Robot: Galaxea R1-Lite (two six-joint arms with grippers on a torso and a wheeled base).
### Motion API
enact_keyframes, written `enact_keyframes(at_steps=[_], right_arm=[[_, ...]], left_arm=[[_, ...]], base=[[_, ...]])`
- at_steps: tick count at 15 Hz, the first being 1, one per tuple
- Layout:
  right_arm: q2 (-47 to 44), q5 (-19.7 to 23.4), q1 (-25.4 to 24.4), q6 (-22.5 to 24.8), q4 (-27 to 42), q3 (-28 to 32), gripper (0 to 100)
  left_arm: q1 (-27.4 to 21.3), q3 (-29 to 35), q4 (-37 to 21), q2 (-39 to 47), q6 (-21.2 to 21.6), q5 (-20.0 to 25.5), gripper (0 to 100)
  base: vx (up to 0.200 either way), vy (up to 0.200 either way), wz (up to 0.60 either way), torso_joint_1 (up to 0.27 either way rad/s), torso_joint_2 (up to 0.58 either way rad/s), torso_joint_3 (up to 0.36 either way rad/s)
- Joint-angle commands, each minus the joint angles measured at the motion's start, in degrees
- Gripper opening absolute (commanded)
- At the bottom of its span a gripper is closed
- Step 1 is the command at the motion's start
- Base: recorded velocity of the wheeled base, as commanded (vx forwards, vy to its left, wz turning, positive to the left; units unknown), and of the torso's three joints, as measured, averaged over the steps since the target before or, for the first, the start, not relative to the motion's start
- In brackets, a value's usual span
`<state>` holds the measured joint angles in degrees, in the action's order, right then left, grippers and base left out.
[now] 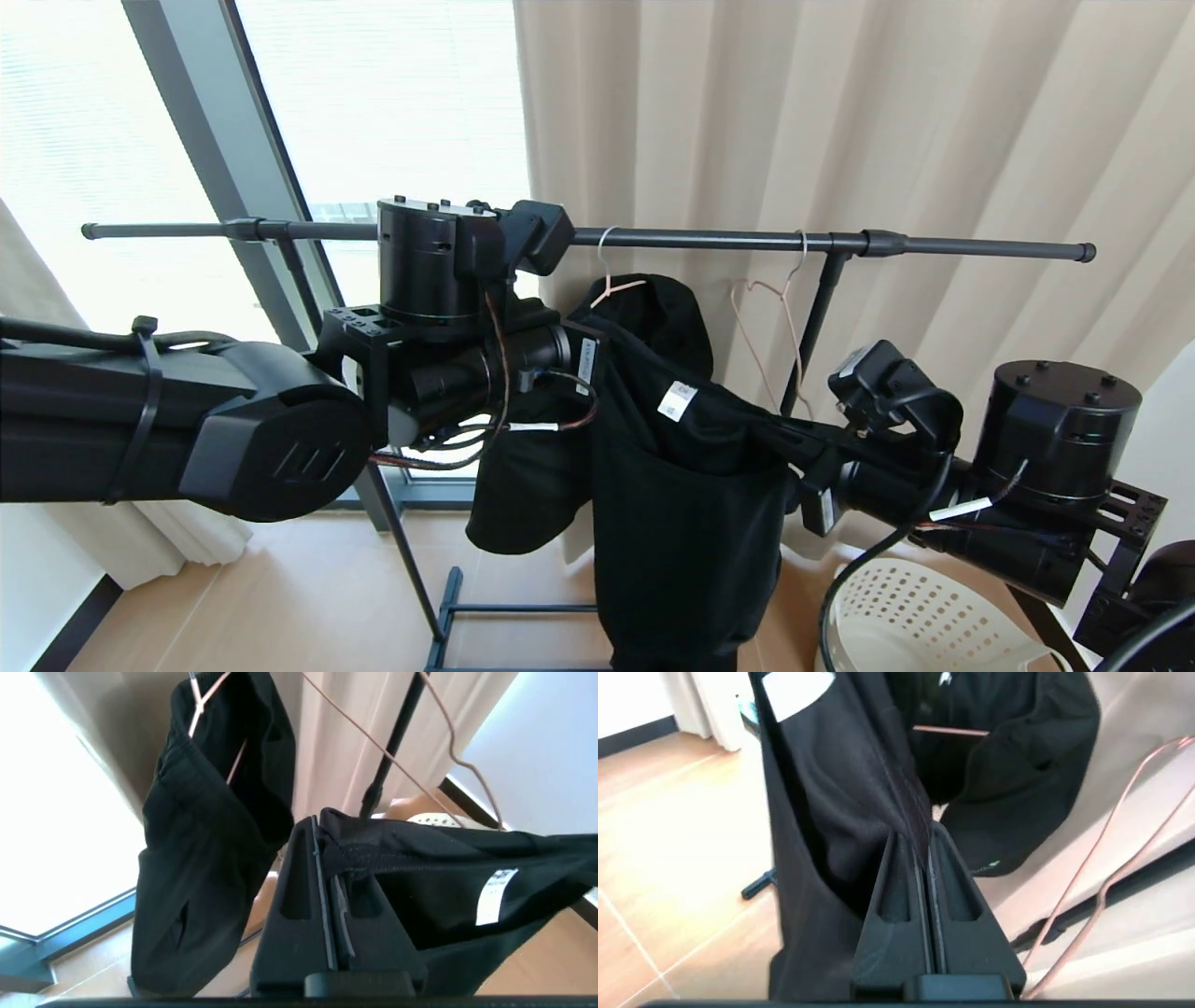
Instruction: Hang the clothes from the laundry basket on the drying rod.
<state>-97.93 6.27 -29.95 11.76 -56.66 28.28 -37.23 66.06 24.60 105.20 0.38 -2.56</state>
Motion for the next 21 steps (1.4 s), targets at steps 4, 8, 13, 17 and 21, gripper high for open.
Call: enact_keyframes(at_steps=[4, 8, 13, 17, 21], right_arm=[[-0.7, -5.5, -0.6, 1.0, 0.3, 1.3, 0], [-0.8, -10.0, -1.9, 7.0, 4.9, 1.3, 0], [-1.6, -13.0, -2.4, 9.7, 5.2, 1.2, 0], [-0.9, -20.7, -2.4, 10.2, 5.2, 2.0, 0], [-0.8, -28.1, -3.3, 13.3, 7.3, 2.5, 0]], left_arm=[[-0.6, 1.4, 0.1, -2.4, -0.3, -0.1, 0], [-0.7, 4.7, 0.0, -1.8, -0.4, -0.6, 0], [-1.2, 5.2, 0.1, -1.2, -0.4, -3.2, 0], [-0.1, 4.2, -0.1, 2.5, 3.8, -13.8, 0], [-0.6, 4.8, 0.6, 5.6, 5.2, -18.6, 0]], base=[[0.0, 0.0, 0.0, 0.0, 0.0, 0.0], [0.0, 0.0, 0.0, 0.0, 0.0, 0.0], [0.0, 0.0, 0.0, 0.0, 0.0, 0.0], [0.0, 0.0, 0.0, 0.0, 0.0, 0.0], [0.0, 0.0, 0.0, 0.0, 0.0, 0.0]])
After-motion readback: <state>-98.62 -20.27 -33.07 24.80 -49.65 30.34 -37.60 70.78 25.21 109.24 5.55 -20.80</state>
